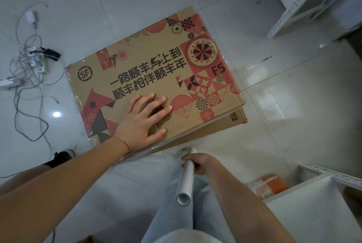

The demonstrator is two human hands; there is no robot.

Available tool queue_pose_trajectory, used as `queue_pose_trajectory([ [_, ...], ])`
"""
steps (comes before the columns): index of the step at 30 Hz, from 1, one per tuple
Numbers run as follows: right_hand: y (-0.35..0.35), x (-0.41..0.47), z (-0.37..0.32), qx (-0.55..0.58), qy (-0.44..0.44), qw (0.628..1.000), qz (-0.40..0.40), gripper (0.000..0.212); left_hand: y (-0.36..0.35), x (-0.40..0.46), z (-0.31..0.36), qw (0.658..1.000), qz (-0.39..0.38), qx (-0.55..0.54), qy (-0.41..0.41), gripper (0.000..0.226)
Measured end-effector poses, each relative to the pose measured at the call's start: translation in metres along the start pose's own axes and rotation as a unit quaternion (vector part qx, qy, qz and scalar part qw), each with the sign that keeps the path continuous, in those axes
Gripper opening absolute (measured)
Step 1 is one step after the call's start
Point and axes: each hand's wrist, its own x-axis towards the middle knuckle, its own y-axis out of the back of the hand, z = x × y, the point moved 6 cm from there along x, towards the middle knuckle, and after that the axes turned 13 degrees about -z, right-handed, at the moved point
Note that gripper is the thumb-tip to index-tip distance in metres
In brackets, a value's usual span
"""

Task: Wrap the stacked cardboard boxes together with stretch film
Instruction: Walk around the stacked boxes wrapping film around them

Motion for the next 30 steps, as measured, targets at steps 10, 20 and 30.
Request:
queue_pose_trajectory([
  [10,0.025,-0.022,-0.034,-0.006,0.006,0.998,0.062,0.019,-0.001,0.0,0.001,1.0,-0.016,0.0,-0.009,0.06],
  [20,0.02,-0.03,-0.047,-0.061,-0.005,0.995,0.081,0.018,0.001,0.0,0.002,1.0,-0.02,0.002,-0.008,0.062],
  [30,0.015,-0.048,-0.053,-0.101,-0.03,0.992,0.07,0.024,-0.002,0.0,0.003,1.0,-0.011,0.005,-0.004,0.074],
])
